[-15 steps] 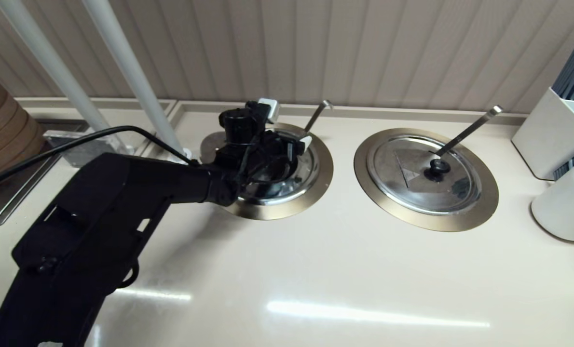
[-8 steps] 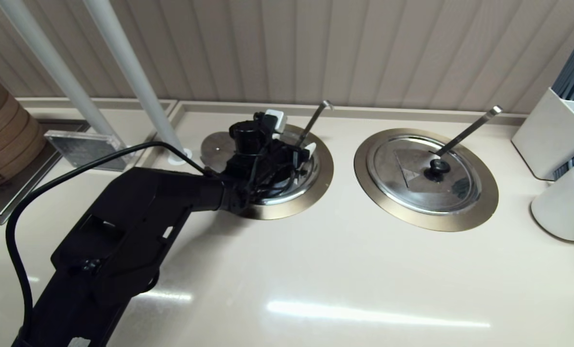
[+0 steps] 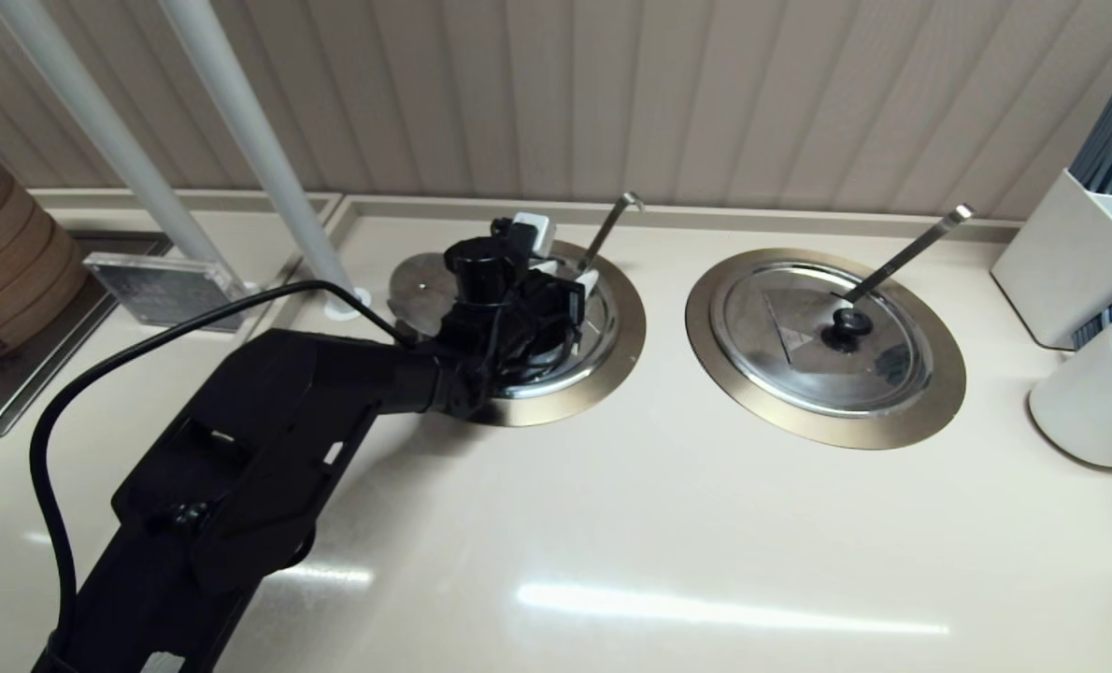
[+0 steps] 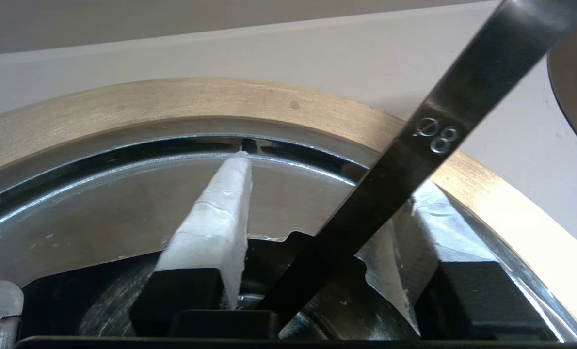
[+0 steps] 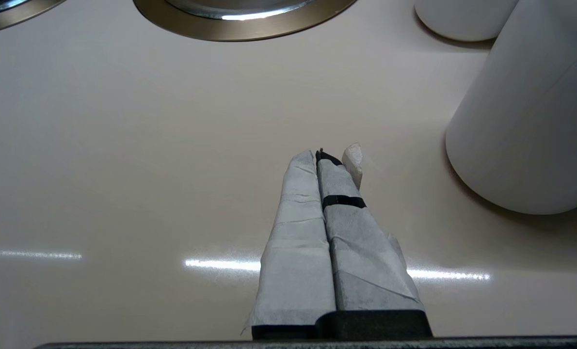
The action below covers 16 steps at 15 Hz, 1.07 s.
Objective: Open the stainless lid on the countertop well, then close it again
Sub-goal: Stir with a spoon
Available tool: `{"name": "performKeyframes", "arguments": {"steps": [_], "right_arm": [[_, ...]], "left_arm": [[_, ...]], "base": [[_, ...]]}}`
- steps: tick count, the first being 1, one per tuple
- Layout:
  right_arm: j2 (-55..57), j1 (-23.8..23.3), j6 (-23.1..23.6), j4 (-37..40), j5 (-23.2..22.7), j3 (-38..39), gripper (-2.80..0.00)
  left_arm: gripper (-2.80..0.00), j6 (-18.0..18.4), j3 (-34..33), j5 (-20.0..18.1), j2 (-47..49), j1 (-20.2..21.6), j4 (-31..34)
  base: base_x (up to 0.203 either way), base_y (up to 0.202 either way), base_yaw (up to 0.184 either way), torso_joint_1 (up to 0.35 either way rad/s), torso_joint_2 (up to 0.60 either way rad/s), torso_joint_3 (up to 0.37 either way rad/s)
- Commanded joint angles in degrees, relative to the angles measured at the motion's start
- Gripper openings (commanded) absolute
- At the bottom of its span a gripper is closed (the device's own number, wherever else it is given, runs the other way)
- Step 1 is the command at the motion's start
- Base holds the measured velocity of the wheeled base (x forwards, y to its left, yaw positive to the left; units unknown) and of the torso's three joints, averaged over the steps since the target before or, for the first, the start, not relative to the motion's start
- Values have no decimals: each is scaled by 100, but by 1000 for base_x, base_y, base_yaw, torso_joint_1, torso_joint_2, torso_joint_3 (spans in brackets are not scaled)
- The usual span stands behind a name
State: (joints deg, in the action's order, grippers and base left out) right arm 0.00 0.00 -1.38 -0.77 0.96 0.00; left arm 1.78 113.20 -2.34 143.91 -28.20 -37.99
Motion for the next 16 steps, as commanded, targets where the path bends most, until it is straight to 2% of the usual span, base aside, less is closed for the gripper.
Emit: {"name": "performKeyframes", "arguments": {"steps": [1, 11, 14, 16], "right_arm": [[0, 0, -3, -2, 0, 26, -280], [0, 0, -3, -2, 0, 26, -280], [0, 0, -3, -2, 0, 26, -280], [0, 0, -3, -2, 0, 26, -280]], "left_arm": [[-280, 1, -5, 11, -70, 7, -60], [-280, -66, -78, 208, -248, -30, -203], [-280, -340, -366, 238, -522, -54, -205], [-280, -393, -635, 242, -765, -49, -209]], "base": [[0, 0, 0, 0, 0, 0], [0, 0, 0, 0, 0, 0], [0, 0, 0, 0, 0, 0], [0, 0, 0, 0, 0, 0]]}}
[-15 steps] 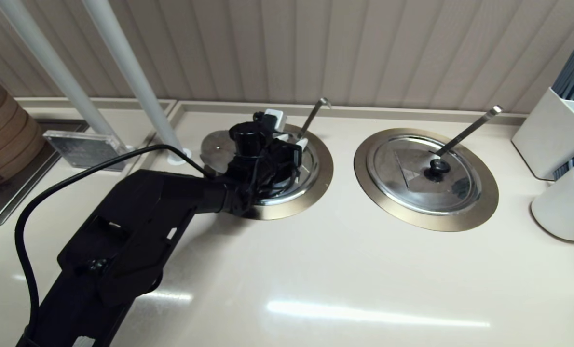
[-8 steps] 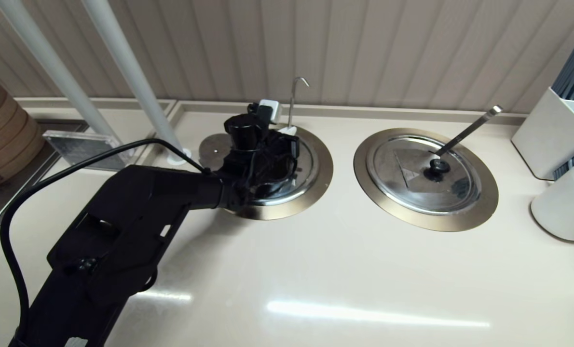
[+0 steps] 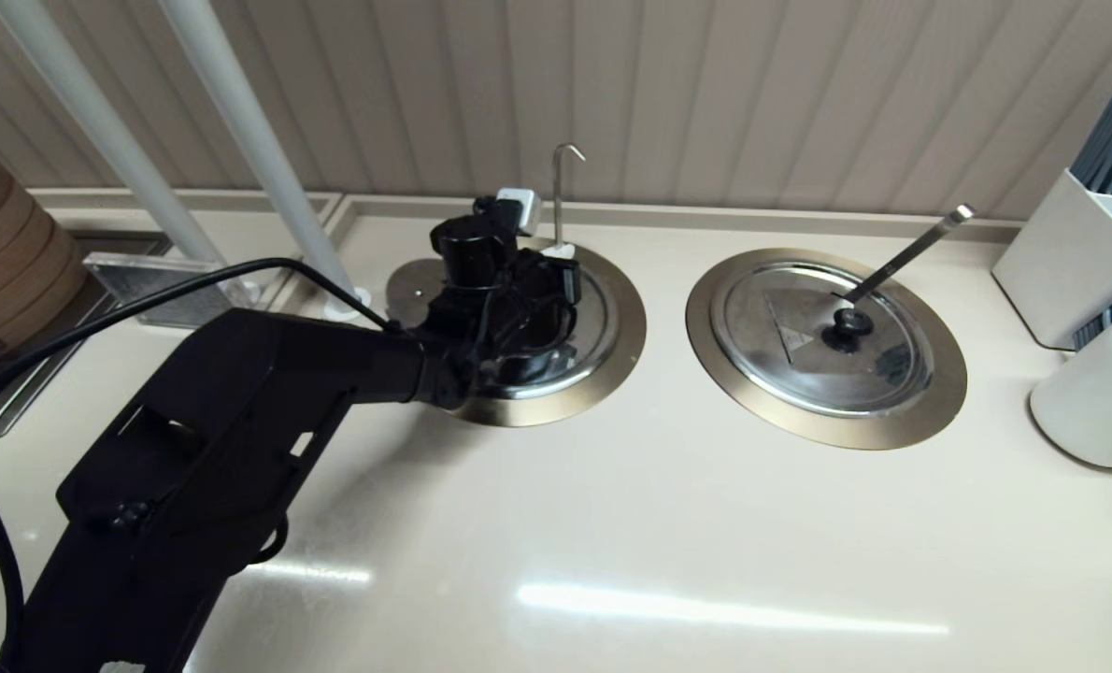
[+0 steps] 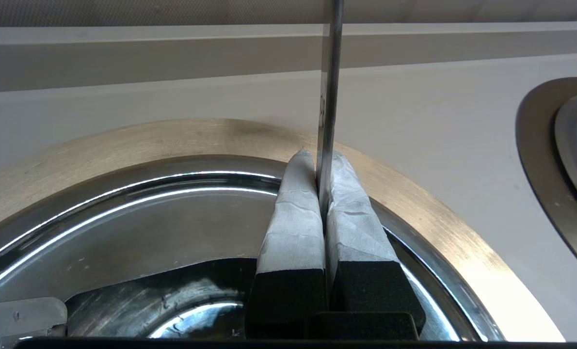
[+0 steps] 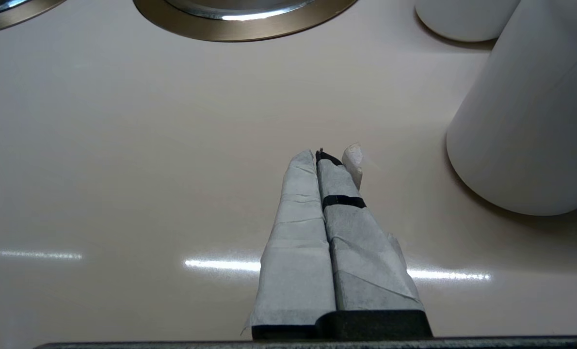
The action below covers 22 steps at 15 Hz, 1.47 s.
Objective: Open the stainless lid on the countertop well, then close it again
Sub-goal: Stir with a spoon
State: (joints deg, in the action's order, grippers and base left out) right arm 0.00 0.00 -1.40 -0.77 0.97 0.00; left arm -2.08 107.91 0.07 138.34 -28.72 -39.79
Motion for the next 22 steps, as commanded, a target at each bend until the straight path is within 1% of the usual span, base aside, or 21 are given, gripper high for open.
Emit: {"name": "performKeyframes", "arguments": {"steps": [1, 3, 5, 7, 8, 9, 11, 14, 17, 19, 20, 22], "right_arm": [[0, 0, 0, -2, 0, 26, -280], [0, 0, 0, -2, 0, 26, -280], [0, 0, 0, -2, 0, 26, -280], [0, 0, 0, -2, 0, 26, -280], [0, 0, 0, -2, 0, 26, -280], [0, 0, 0, -2, 0, 26, -280], [0, 0, 0, -2, 0, 26, -280], [0, 0, 0, -2, 0, 26, -280], [0, 0, 0, -2, 0, 26, -280], [0, 0, 0, -2, 0, 26, -280], [0, 0, 0, -2, 0, 26, -280], [0, 0, 0, -2, 0, 26, -280]], "left_arm": [[-280, -10, -314, 3, -383, 7, -30], [-280, -18, -789, 2, -730, 14, -51], [-280, -12, -1274, 35, -972, 29, -298], [-280, -13, -1630, 162, -1173, 106, -471], [-280, -25, -1687, 245, -1215, 142, -497], [-280, -92, -1655, 420, -1223, 190, -535], [-280, -97, -1374, 477, -1179, 238, -508], [-280, -90, -1097, 485, -1259, 251, -243], [-280, -107, -1097, 477, -1283, 244, -275], [-280, -180, -1097, 462, -1283, 224, -353], [-280, -334, -1104, 467, -1286, 200, -447], [-280, -673, -1136, 449, -1403, 146, -414]], "base": [[0, 0, 0, 0, 0, 0], [0, 0, 0, 0, 0, 0], [0, 0, 0, 0, 0, 0], [0, 0, 0, 0, 0, 0], [0, 0, 0, 0, 0, 0], [0, 0, 0, 0, 0, 0], [0, 0, 0, 0, 0, 0], [0, 0, 0, 0, 0, 0], [0, 0, 0, 0, 0, 0], [0, 0, 0, 0, 0, 0], [0, 0, 0, 0, 0, 0], [0, 0, 0, 0, 0, 0]]}}
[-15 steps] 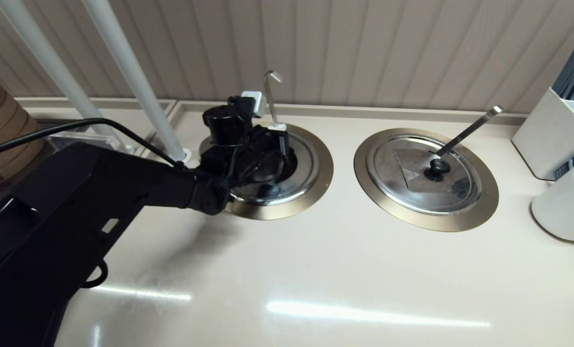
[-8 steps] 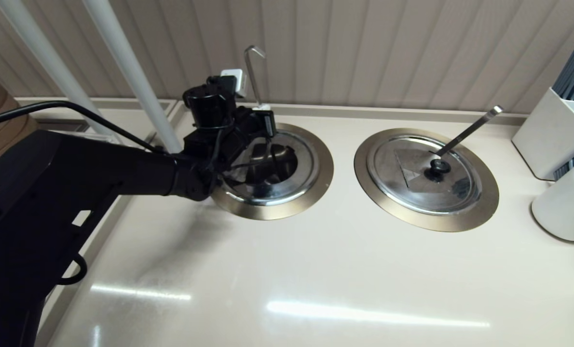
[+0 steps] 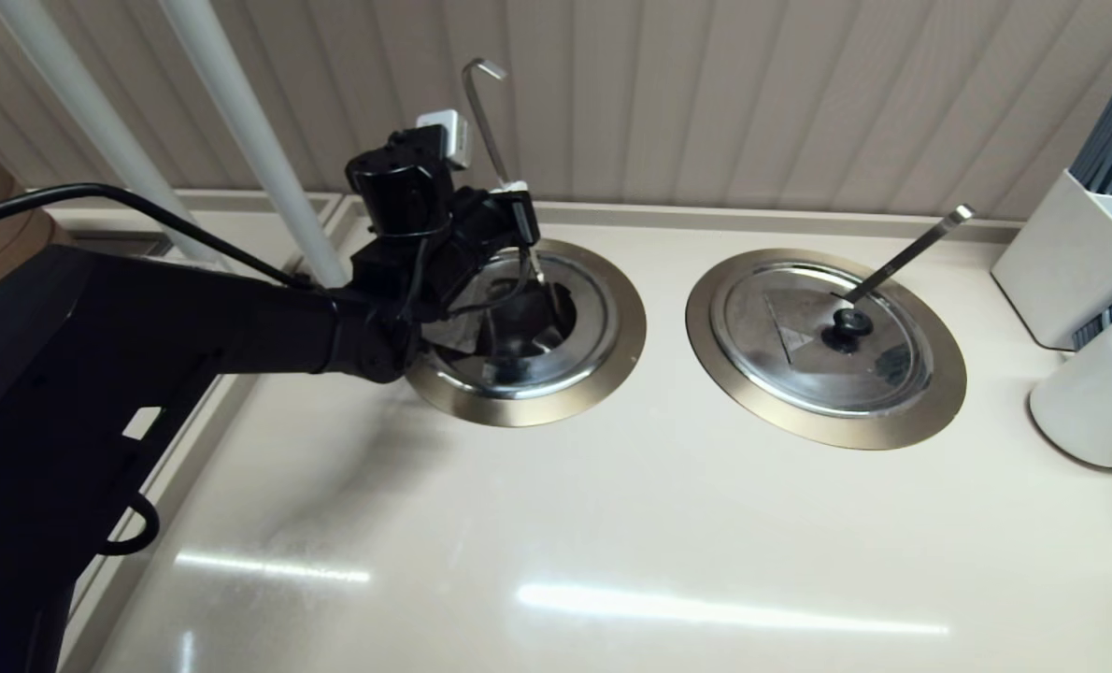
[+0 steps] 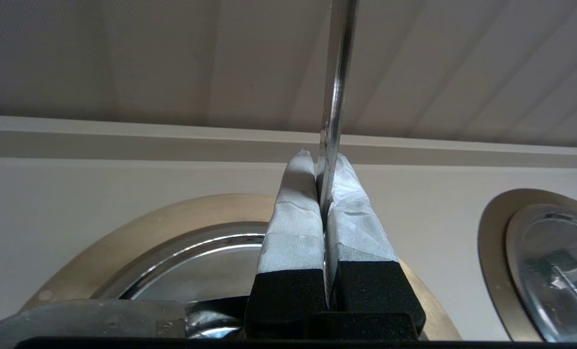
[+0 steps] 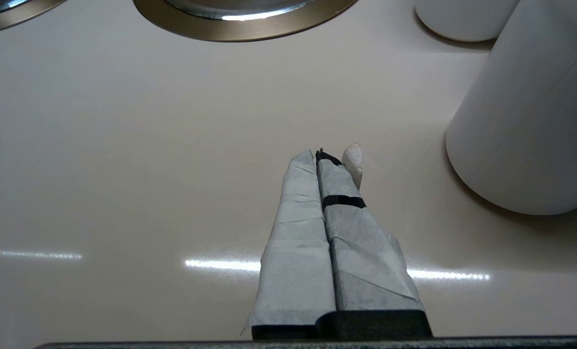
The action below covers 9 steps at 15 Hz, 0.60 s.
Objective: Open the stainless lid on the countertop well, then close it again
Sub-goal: Stir with a spoon
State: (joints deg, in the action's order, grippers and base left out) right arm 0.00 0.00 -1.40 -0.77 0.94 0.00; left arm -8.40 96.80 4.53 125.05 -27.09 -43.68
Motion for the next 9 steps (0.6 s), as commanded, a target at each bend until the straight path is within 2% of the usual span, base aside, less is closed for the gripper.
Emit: {"name": "performKeyframes", "arguments": {"steps": [1, 3, 5, 7, 9], "right_arm": [[0, 0, 0, -2, 2, 26, -280], [0, 0, 0, -2, 2, 26, -280], [0, 0, 0, -2, 2, 26, -280], [0, 0, 0, -2, 2, 26, -280], [0, 0, 0, -2, 2, 26, -280]], "left_arm": [[-280, -182, -54, -15, -141, -23, 98], [-280, -196, -151, -32, -171, -42, 235], [-280, -119, -388, -247, -326, -29, 457], [-280, 359, -503, -334, -399, 60, 725], [-280, 831, -513, -286, -288, 127, 714]], "base": [[0, 0, 0, 0, 0, 0], [0, 0, 0, 0, 0, 0], [0, 0, 0, 0, 0, 0], [0, 0, 0, 0, 0, 0], [0, 0, 0, 0, 0, 0]]}}
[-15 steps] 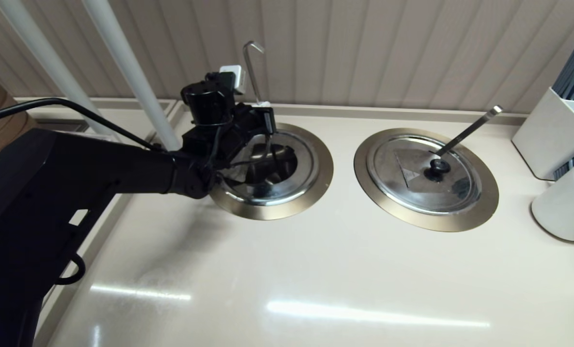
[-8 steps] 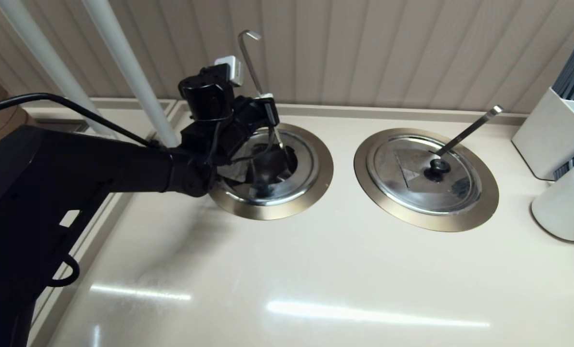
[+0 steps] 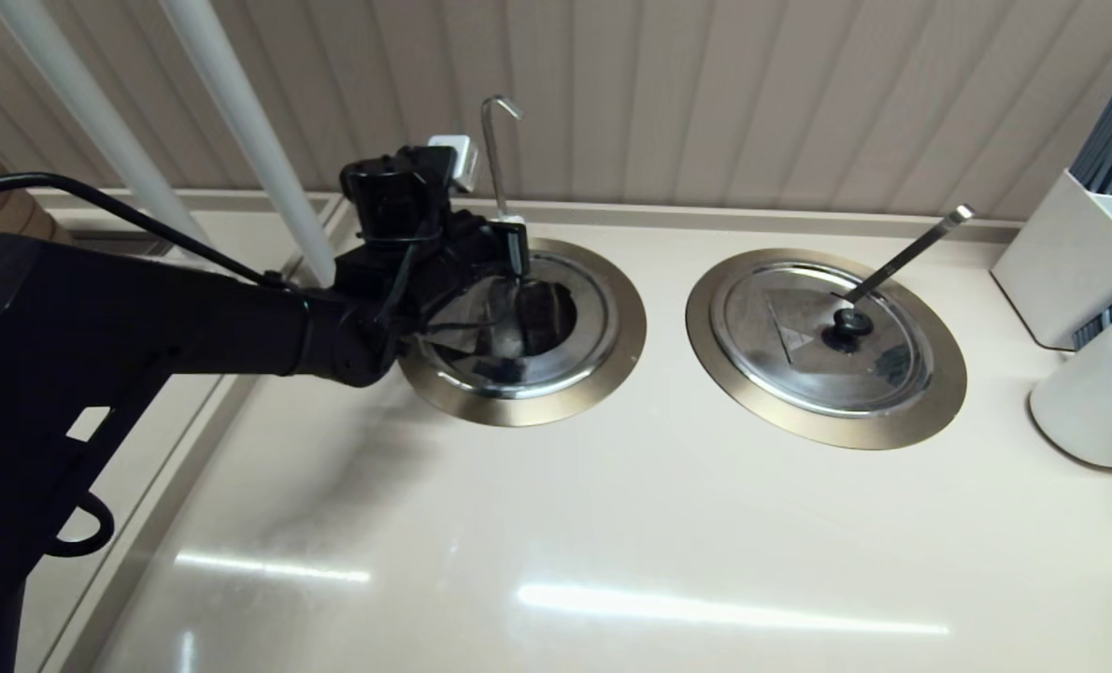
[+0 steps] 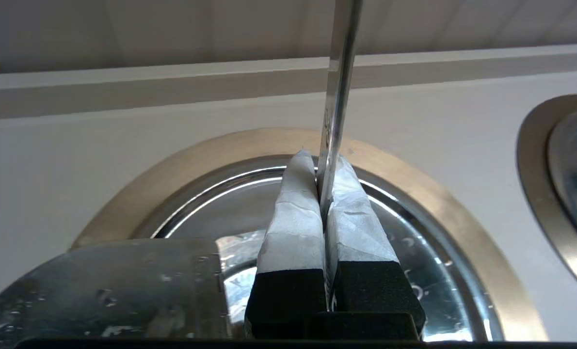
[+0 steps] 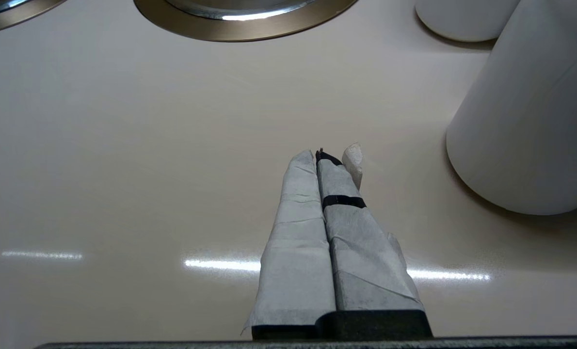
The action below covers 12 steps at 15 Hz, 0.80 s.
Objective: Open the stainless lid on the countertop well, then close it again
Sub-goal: Stir with a spoon
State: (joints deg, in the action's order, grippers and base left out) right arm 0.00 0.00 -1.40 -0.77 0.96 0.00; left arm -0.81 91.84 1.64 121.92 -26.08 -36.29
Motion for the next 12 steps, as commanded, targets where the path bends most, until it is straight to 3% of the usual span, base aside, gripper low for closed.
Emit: {"name": "performKeyframes", "arguments": {"steps": [1, 4, 5, 6, 8, 12], "right_arm": [[0, 0, 0, -2, 0, 26, -280], [0, 0, 0, -2, 0, 26, -280], [0, 0, 0, -2, 0, 26, -280], [0, 0, 0, -2, 0, 26, -280], [0, 0, 0, -6, 0, 26, -280], [0, 0, 0, -2, 0, 26, -280]], "left_arm": [[-280, 230, -11, 33, 74, 46, -32], [-280, 289, 376, 397, 320, 50, -60], [-280, 172, 628, 542, 446, 43, -67], [-280, -201, 740, 629, 490, 23, -67], [-280, -653, 789, 625, 427, -21, -52], [-280, -862, 488, 433, 278, -250, -45]], "base": [[0, 0, 0, 0, 0, 0], [0, 0, 0, 0, 0, 0], [0, 0, 0, 0, 0, 0], [0, 0, 0, 0, 0, 0], [0, 0, 0, 0, 0, 0], [0, 0, 0, 0, 0, 0]]}}
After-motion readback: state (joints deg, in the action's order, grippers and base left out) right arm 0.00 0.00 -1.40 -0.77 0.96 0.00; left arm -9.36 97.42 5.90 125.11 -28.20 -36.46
